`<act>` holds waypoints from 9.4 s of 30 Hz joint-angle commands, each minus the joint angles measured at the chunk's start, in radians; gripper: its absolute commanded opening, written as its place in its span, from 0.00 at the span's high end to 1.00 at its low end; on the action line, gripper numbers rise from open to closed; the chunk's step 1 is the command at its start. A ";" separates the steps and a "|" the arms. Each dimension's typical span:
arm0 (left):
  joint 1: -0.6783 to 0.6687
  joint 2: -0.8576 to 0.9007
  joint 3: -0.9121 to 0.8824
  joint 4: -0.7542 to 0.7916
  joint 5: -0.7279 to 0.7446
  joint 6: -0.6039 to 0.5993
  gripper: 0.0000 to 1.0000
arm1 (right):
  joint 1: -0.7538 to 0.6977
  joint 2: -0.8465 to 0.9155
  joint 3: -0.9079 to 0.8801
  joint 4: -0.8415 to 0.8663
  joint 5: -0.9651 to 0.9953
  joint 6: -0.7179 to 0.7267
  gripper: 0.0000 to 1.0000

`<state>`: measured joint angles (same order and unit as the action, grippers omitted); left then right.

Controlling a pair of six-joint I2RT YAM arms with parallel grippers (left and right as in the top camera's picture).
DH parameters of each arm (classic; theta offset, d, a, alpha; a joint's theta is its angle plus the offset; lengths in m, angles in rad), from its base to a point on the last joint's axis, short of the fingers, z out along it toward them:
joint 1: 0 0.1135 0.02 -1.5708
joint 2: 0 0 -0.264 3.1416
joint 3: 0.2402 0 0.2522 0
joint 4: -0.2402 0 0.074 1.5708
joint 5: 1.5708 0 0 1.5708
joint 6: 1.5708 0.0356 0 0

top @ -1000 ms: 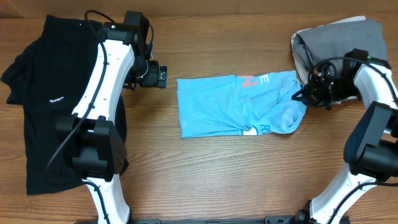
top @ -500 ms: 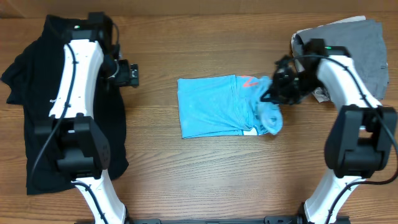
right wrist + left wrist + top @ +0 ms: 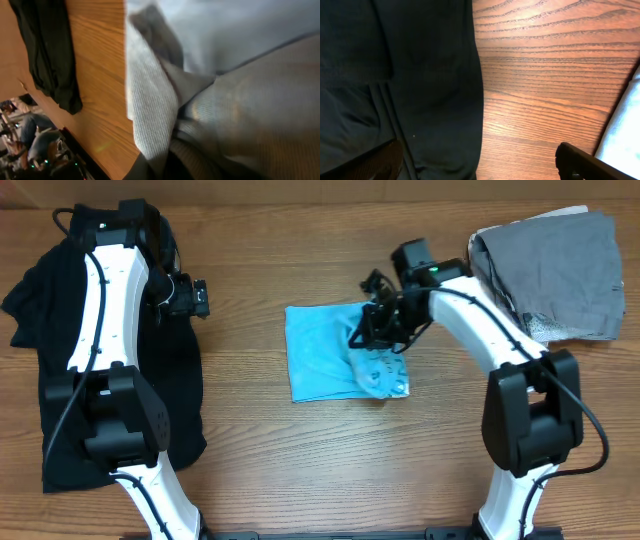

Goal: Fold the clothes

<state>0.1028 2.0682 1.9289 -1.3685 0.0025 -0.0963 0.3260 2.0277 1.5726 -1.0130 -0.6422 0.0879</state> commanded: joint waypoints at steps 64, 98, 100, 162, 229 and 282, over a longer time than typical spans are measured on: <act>0.002 -0.023 0.010 0.012 0.016 0.040 0.00 | 0.184 -0.006 -0.001 0.424 0.418 0.399 0.96; 0.002 -0.023 0.009 0.013 0.024 0.037 0.00 | 0.278 0.114 0.048 0.420 0.414 0.195 0.96; 0.002 -0.023 0.009 0.012 0.024 0.037 0.00 | 0.301 0.140 0.048 0.439 0.401 0.196 0.96; 0.002 -0.023 0.009 0.038 0.024 0.037 0.00 | 0.275 -0.060 -0.045 0.026 0.466 0.305 0.25; 0.002 -0.020 0.008 0.056 0.047 0.014 0.00 | 0.104 0.076 -0.096 0.193 0.700 -0.063 0.13; 0.002 -0.020 0.008 0.077 0.047 0.014 0.00 | -0.379 0.003 0.903 -0.382 0.719 -0.344 0.96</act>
<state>0.1028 2.0682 1.9289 -1.2957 0.0338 -0.0750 0.0093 2.0674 2.4405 -1.4315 0.0814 -0.0818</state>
